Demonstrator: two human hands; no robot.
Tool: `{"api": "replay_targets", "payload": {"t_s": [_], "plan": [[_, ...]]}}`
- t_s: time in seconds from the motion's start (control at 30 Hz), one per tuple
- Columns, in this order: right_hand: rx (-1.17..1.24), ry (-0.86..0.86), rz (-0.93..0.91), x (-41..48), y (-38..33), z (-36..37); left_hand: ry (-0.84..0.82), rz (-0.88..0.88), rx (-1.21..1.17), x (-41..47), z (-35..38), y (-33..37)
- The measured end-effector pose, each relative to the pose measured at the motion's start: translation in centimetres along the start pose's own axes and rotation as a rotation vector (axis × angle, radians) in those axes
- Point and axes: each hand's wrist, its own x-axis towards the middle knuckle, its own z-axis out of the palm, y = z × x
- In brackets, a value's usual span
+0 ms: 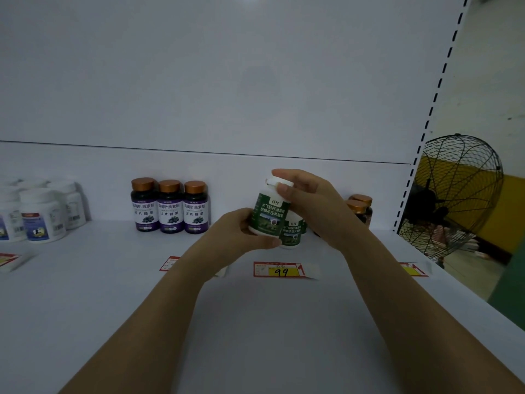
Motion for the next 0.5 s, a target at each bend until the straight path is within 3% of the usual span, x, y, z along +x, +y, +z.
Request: {"api": "replay_targets", "payload": {"t_s": [0.17,0.37,0.5], "plan": [[-0.252,0.085,-0.215,-0.4,-0.7,1.4,0.12,0.106,-0.013,0.5,-0.5,-0.5],[-0.431,-0.057,-0.435,-0.9,-0.7,2.8,0.38,0.334,0.013,0.7,-1.2,-0.4],[-0.481,-0.096,-0.536,-1.2,-0.7,2.9,0.443,0.365,0.036,0.5,-1.4,-0.2]]}}
